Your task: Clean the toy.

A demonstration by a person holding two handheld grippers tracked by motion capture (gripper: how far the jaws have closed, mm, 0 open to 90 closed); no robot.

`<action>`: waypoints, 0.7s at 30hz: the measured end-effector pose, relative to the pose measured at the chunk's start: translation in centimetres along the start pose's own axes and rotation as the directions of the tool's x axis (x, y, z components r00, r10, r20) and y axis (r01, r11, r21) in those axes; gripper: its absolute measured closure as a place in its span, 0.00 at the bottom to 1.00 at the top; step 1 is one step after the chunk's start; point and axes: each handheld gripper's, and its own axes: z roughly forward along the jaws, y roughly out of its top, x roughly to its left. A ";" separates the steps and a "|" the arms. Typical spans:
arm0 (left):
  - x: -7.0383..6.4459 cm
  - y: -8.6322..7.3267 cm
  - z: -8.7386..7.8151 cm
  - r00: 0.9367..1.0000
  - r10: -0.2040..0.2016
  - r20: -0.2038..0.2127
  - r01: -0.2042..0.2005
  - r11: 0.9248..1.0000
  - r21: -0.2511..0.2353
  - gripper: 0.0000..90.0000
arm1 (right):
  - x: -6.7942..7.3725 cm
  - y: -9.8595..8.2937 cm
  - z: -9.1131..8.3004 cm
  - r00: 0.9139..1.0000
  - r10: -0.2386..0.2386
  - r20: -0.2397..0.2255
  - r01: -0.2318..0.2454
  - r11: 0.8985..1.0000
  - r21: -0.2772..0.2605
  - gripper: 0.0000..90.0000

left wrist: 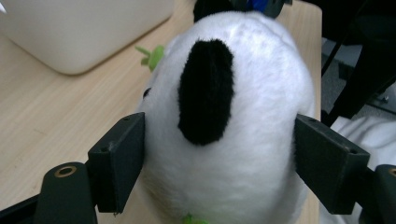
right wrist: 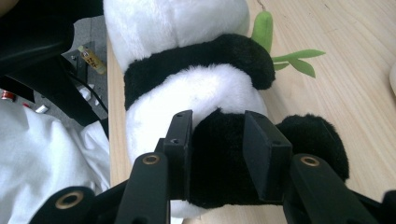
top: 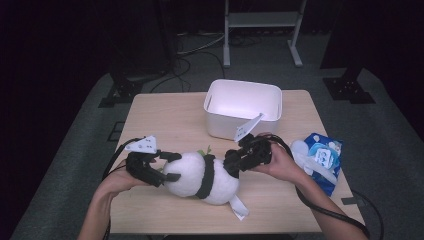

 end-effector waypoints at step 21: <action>1.5 0.9 7.7 0.997 -0.046 0.061 0.046 0.999 0.011 0.25 | -0.2 -1.8 -3.3 0.991 0.017 0.132 -0.024 0.998 0.053 0.72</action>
